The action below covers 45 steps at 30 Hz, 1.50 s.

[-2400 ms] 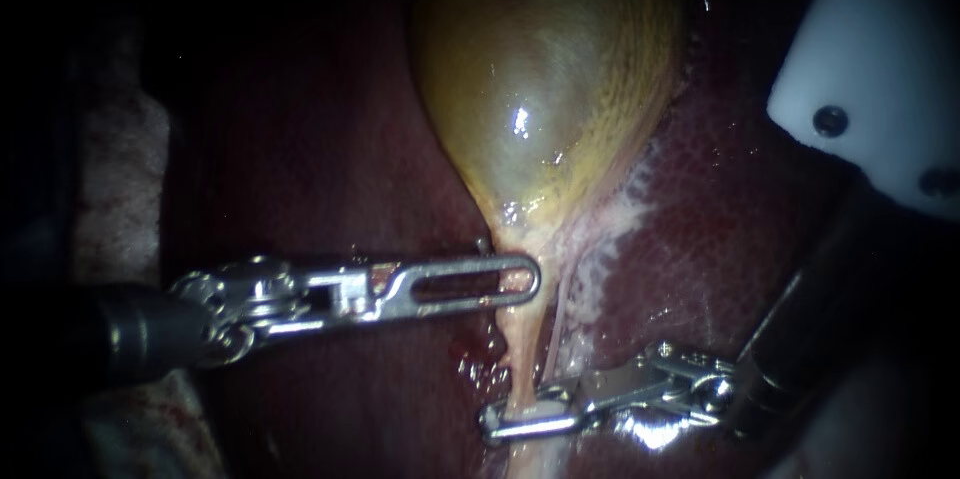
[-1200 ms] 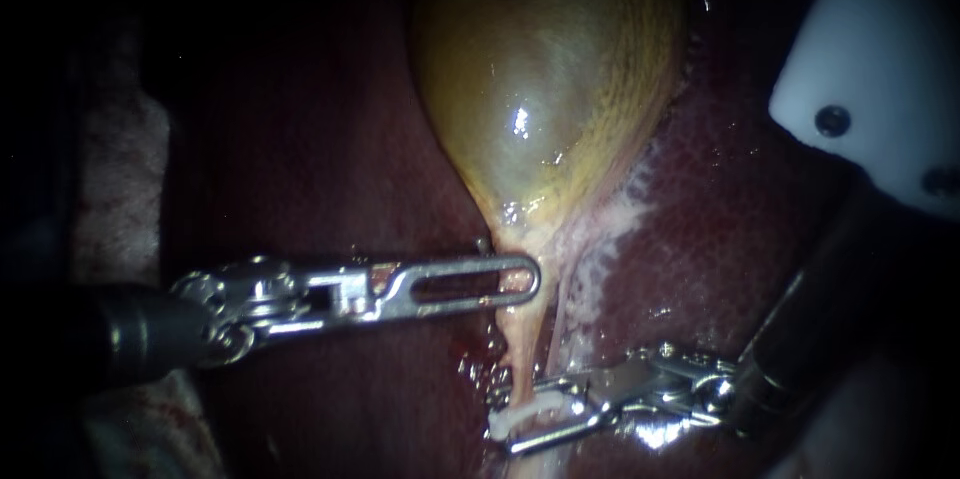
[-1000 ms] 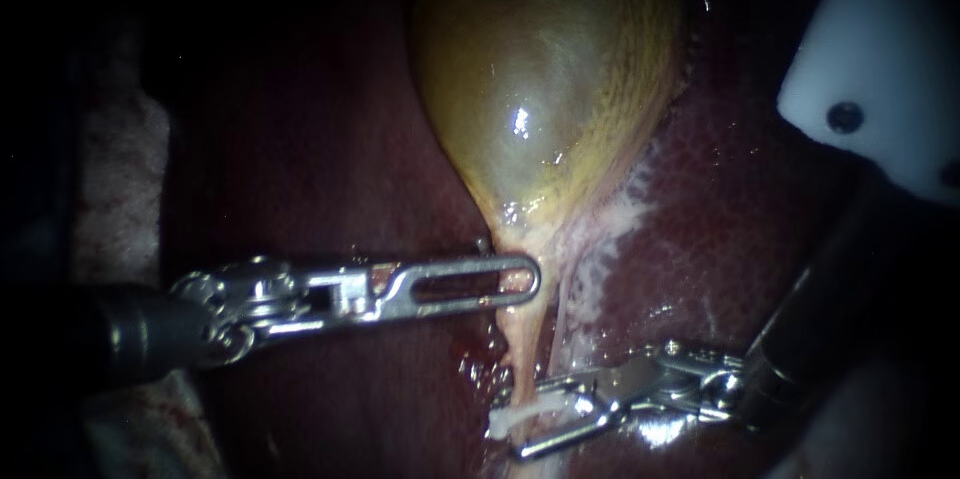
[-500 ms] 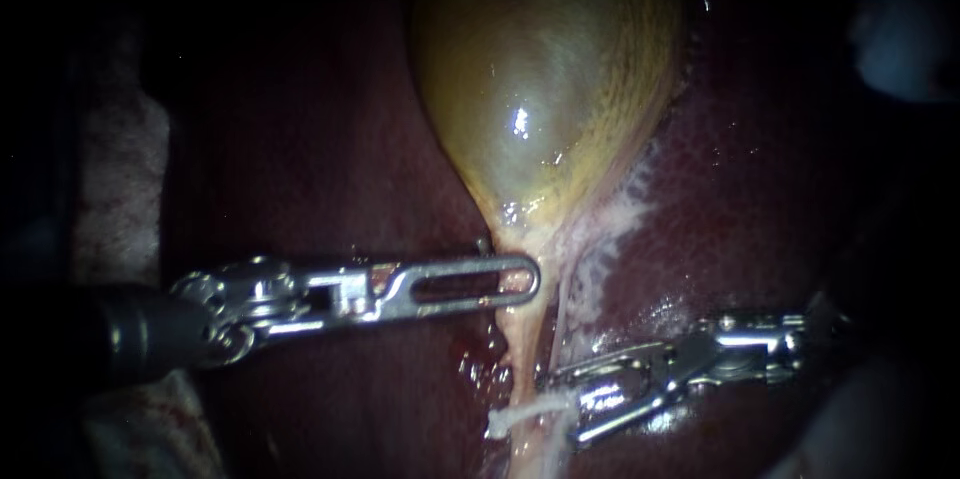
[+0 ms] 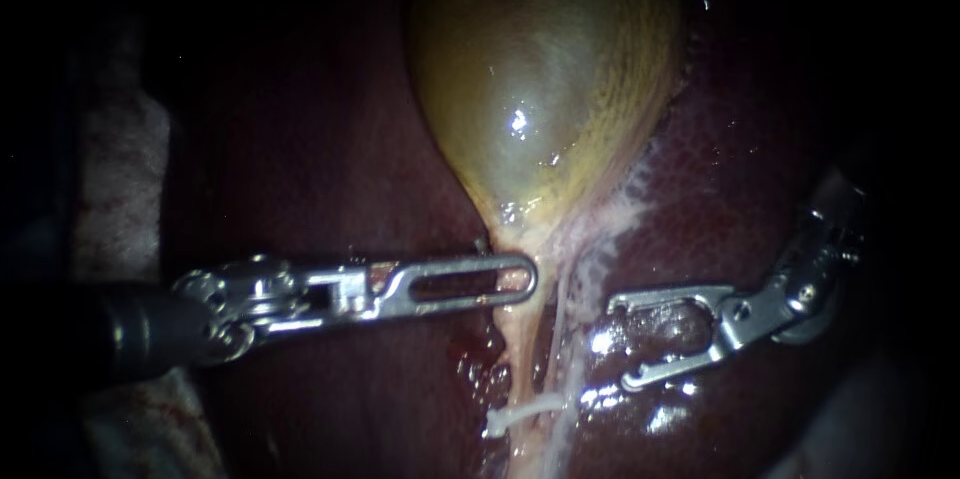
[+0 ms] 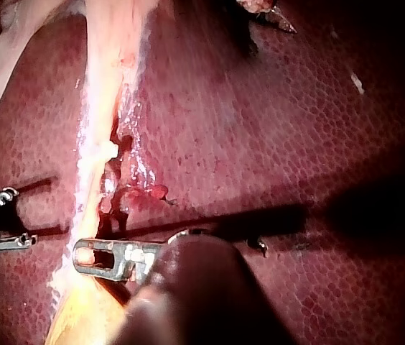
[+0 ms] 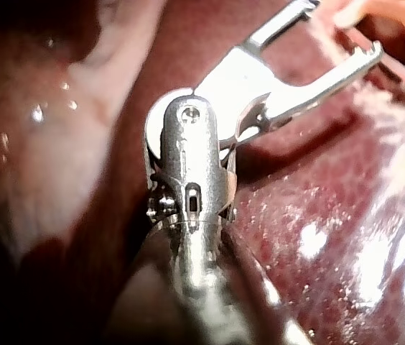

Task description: Going back first clip left tube

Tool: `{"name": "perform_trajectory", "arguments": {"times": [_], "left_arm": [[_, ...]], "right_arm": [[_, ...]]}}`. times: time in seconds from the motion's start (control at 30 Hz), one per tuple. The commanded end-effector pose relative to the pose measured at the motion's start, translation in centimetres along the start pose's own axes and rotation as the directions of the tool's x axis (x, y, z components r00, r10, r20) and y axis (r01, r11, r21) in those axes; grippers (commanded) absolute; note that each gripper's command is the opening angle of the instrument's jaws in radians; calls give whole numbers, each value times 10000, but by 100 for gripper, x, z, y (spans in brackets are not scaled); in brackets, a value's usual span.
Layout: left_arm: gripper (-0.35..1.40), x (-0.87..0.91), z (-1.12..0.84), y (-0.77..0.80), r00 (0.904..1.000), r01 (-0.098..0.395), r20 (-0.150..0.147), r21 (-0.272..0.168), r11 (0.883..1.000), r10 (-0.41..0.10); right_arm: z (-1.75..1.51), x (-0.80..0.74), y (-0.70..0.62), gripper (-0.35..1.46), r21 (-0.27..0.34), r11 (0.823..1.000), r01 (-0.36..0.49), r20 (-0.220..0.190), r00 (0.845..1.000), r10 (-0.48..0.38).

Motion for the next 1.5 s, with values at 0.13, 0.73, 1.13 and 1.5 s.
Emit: {"name": "perform_trajectory", "arguments": {"times": [0.13,0.73,1.13,1.5], "left_arm": [[-35,-1,2,-7,10000,-39,-10,-13,10000,39],[-35,-3,24,-45,9997,-216,-100,5,9998,216],[-35,-11,44,-69,9992,-356,-204,44,9994,357],[-35,-12,46,-71,9991,-368,-213,49,9993,369]], "right_arm": [[-1,9,4,51,-11,9999,117,-292,9995,-118],[-4,9,3,51,-2,9999,134,-316,9994,-134],[-4,9,3,51,-1,9999,135,-321,9994,-135],[-4,8,3,51,-1,9999,136,-327,9994,-136]]}}
